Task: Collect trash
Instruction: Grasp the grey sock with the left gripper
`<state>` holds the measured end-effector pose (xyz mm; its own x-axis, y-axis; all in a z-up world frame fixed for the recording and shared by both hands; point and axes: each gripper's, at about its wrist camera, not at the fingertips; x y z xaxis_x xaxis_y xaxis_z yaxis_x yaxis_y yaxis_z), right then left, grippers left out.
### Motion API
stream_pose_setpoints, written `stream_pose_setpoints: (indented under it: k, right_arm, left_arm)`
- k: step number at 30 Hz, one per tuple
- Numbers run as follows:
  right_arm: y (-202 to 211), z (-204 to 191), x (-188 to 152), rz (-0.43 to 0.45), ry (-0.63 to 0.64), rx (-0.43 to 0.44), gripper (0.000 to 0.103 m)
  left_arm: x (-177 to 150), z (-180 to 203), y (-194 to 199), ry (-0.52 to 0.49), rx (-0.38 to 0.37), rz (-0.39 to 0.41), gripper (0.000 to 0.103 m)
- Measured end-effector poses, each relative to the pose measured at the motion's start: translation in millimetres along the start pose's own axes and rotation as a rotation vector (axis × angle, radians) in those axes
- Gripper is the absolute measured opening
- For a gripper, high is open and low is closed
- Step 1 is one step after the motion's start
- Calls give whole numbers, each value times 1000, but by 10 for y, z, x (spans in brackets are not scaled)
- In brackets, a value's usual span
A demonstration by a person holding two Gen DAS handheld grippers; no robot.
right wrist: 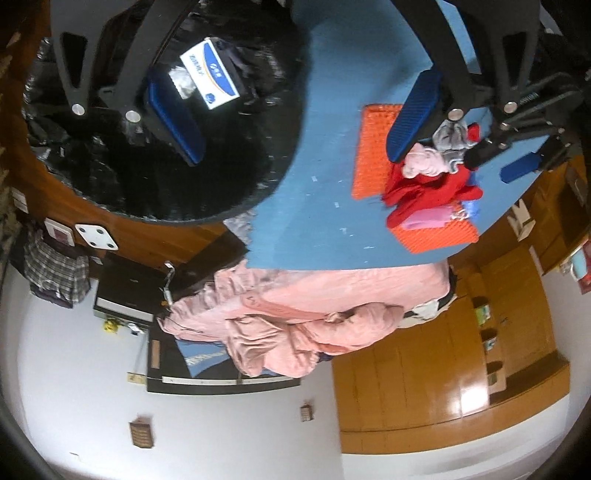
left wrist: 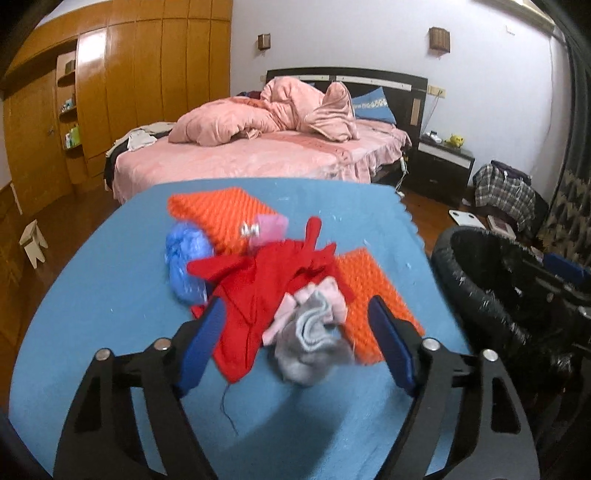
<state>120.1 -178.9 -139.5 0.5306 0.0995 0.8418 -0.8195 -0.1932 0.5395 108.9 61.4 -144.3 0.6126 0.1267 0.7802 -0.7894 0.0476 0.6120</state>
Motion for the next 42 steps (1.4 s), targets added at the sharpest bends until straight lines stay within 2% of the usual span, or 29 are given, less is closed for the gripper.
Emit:
stream_pose_setpoints:
  k: [7, 12, 14, 19, 27, 34, 39, 42]
  right_arm:
    - [-56, -32, -40, -8, 12, 17, 97]
    - [-91, -11, -65, -20, 10, 16, 97]
    - [-99, -20, -67, -21, 11, 16, 97]
    - [-98, -54, -67, -13, 21, 23, 97]
    - [-88, -235, -2, 5, 43, 68, 97]
    - [-126, -493, 5, 1, 71, 136, 97]
    - [-265, -693, -14, -22, 88, 180, 89]
    - [-376, -776, -59, -46, 103, 176, 84]
  left_arm:
    - [-180, 17, -194, -24, 14, -61, 62]
    - [-222, 9, -277, -24, -13, -95, 41]
    - [-234, 30, -290, -27, -7, -94, 38]
    - [-216, -5, -249, -8, -11, -83, 20]
    - [-160, -59, -32, -8, -36, -36, 16]
    - [-85, -286, 185, 10, 12, 15, 16]
    - [-51, -443, 212, 33, 49, 30, 16]
    - [-44, -509, 186, 42, 60, 27, 16]
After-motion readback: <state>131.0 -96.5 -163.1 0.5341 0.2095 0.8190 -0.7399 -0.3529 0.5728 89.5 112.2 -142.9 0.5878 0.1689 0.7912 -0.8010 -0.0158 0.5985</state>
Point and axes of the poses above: each gripper's, at about its wrist camera, not at the fingertips, and y roughly against the way its jaws point, z to its right, x to its top, and after that the axes turned 7 degrees about y, right-handed
